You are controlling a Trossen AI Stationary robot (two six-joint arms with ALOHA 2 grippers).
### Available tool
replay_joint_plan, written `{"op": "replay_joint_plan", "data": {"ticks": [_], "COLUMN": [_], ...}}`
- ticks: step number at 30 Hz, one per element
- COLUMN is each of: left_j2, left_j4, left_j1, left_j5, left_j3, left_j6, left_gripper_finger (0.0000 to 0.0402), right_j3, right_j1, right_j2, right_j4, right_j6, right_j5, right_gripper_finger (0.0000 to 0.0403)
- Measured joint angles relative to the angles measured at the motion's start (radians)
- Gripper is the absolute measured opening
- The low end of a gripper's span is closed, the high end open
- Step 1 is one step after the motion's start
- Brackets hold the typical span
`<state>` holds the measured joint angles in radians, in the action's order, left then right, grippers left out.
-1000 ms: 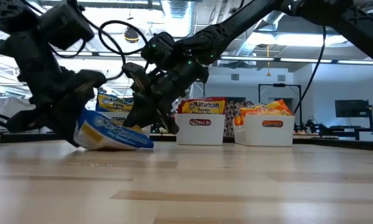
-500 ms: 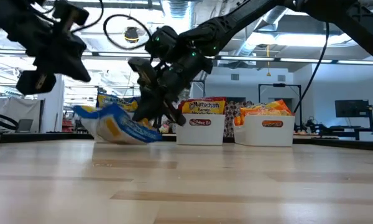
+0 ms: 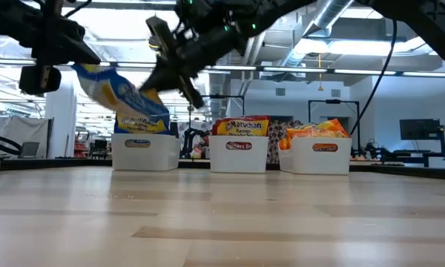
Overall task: Sort Maruchan noodles
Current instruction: Put the blue noodle pack into the left white bin
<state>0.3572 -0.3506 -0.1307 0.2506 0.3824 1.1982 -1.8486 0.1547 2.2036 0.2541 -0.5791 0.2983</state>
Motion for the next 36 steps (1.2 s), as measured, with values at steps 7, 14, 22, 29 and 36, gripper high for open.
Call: {"op": "replay_joint_plan", "data": {"ticks": [7,14,22,29,36], "left_j2": [-0.056,-0.103,-0.141,-0.144,-0.144], "left_j4": [0.001,0.039,0.035,0.035,0.035], "left_j1": [0.000,0.000,0.000,0.000,0.002], "left_j5": [0.011,0.119,0.308,0.440,0.469], "left_j3": [0.000,0.001,0.001,0.001,0.001], "left_j6": [-0.055,-0.171,-0.194,-0.235,-0.249], "left_gripper_finger": [0.0000,0.0000,0.0000,0.0000,0.0000], "right_j3": [-0.125,-0.164,-0.163,-0.164,-0.163], "right_j1": [0.043,0.134,0.210,0.220,0.198], "right_j2": [-0.002,-0.002,-0.002,0.028,0.122], "right_j4": [-0.002,-0.004,-0.156,-0.294,-0.360], "right_j6": [0.054,0.056,0.057,0.090,0.028], "right_j5": [-0.126,-0.151,-0.292,-0.527,-0.610], "right_gripper_finger": [0.0006,0.0006,0.0006,0.0006,0.0006]}}
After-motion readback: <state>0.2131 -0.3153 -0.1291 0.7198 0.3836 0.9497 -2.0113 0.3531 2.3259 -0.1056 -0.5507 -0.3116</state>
